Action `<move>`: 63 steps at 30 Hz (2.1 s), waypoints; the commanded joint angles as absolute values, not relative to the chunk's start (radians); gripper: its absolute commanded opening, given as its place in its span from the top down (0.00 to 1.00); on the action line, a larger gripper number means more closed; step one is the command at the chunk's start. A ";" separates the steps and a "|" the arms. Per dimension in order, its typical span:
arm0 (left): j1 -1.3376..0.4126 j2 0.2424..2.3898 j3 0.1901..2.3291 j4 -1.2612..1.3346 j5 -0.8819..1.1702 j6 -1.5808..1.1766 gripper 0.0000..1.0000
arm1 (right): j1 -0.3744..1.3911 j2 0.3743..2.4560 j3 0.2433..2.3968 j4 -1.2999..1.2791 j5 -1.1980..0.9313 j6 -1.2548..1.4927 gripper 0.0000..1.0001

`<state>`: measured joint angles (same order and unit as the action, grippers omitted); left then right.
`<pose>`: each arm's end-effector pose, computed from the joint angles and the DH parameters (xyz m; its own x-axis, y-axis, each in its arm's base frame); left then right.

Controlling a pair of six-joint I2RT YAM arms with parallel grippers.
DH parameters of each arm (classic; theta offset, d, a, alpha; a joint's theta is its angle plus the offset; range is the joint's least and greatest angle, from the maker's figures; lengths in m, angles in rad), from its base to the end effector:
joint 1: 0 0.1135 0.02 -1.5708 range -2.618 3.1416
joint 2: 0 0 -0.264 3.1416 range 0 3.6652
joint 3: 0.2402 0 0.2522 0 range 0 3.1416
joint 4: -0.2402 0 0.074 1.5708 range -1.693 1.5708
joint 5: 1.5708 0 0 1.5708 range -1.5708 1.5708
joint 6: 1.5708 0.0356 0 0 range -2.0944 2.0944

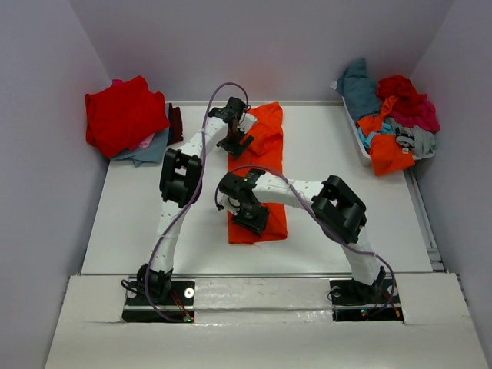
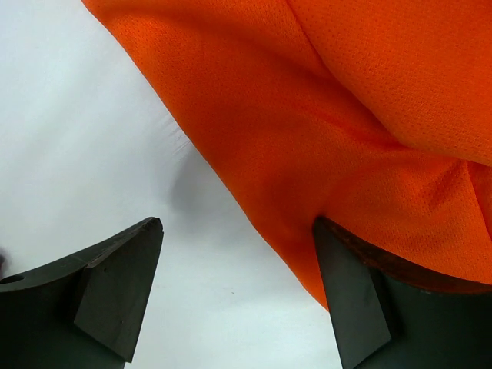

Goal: Fold and stack the t-shirts
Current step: Fold the tshirt

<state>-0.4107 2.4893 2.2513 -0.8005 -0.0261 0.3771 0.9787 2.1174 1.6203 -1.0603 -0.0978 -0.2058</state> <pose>0.4933 -0.2138 0.1799 -0.5920 0.6593 -0.4636 0.6507 0.7304 0.2078 0.2218 0.3360 0.1655 -0.3774 -0.9255 -0.0331 -0.9231 0.3731 0.0928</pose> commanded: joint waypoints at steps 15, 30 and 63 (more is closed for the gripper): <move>-0.396 2.528 2.203 -0.900 -0.069 0.405 0.08 | 0.971 2.091 1.598 -1.012 -0.064 -0.195 0.67; -0.396 2.528 2.203 -0.900 -0.071 0.410 0.08 | 0.971 2.086 1.572 -1.011 -0.080 -0.193 0.74; -0.368 2.557 2.232 -0.920 -0.075 0.416 0.08 | 0.971 1.942 1.457 -1.114 -0.164 -0.242 0.93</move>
<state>-0.3923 2.4897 2.2551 -0.8276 -0.0227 0.3843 0.9684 2.0075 1.4956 -1.0657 -0.1307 -0.2218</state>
